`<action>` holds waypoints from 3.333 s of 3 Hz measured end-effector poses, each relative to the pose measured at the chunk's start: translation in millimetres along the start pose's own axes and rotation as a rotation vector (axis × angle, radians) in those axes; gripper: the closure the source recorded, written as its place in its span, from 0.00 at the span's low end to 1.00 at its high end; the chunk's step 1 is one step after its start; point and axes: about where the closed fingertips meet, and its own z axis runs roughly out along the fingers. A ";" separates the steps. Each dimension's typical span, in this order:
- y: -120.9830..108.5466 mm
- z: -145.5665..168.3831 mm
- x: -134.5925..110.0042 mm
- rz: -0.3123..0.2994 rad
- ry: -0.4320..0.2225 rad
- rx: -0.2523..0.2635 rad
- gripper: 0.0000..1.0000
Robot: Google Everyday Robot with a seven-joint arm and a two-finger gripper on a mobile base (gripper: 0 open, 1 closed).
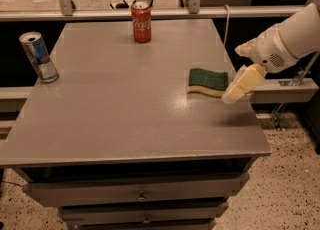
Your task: Move sponge near redbull can
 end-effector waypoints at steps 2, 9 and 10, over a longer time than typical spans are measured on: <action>-0.3 55.2 -8.7 0.046 -0.085 -0.043 0.18; -15.5 53.8 -121.6 -0.124 -0.258 0.058 1.00; -2.2 75.4 -181.7 -0.216 -0.339 0.024 1.00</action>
Offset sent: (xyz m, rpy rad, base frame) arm 0.0272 0.0518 -0.0604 0.1480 0.0338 -0.0129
